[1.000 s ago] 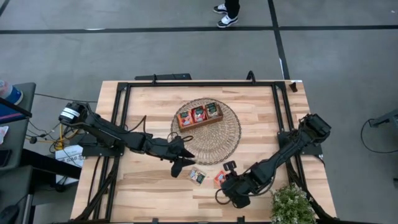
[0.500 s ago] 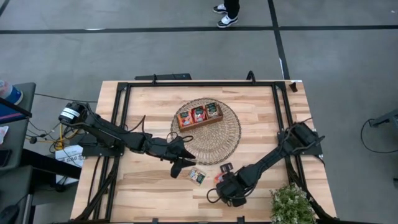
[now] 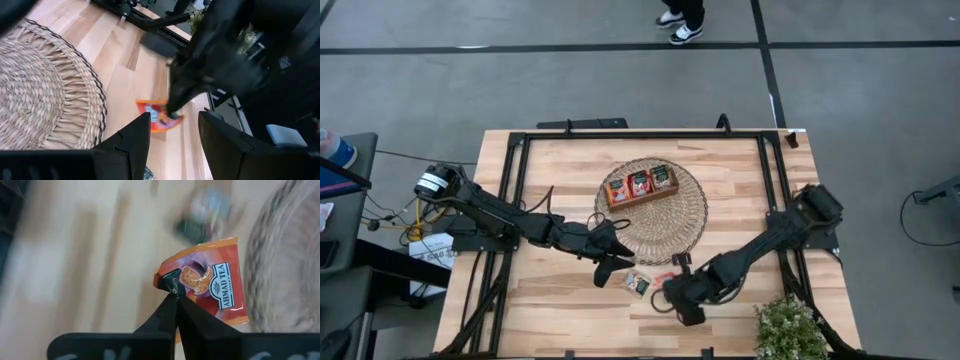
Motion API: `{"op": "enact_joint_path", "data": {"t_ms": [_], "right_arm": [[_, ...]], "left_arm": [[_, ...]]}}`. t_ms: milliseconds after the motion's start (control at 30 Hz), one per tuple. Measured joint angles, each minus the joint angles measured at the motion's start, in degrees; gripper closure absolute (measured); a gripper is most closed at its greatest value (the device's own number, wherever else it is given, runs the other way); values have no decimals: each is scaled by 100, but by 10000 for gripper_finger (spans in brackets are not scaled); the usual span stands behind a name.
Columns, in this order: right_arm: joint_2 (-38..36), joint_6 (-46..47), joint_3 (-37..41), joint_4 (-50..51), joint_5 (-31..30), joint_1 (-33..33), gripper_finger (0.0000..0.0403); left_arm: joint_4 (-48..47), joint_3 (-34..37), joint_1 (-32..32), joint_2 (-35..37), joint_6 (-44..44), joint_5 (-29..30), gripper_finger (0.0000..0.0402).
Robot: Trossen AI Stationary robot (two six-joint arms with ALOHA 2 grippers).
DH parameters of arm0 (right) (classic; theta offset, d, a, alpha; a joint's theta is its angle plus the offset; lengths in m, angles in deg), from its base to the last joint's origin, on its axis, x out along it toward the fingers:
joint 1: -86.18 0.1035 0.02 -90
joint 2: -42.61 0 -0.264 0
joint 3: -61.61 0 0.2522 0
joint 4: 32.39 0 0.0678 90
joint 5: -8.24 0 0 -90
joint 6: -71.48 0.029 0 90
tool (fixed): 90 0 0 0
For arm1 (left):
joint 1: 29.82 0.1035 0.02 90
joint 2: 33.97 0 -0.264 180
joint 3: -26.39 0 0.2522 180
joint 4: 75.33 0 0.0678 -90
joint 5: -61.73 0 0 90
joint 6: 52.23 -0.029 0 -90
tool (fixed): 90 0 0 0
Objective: Pick & Place Tea
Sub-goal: Put the orange tea bag into the left side of the wooden organizer
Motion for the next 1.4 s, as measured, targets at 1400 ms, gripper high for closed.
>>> {"op": "enact_joint_path", "data": {"t_ms": [1400], "right_arm": [[-1637,-416,-23,-2986,2423,-755,403]], "left_arm": [[910,-958,-474,-106,-1892,-222,243]]}}
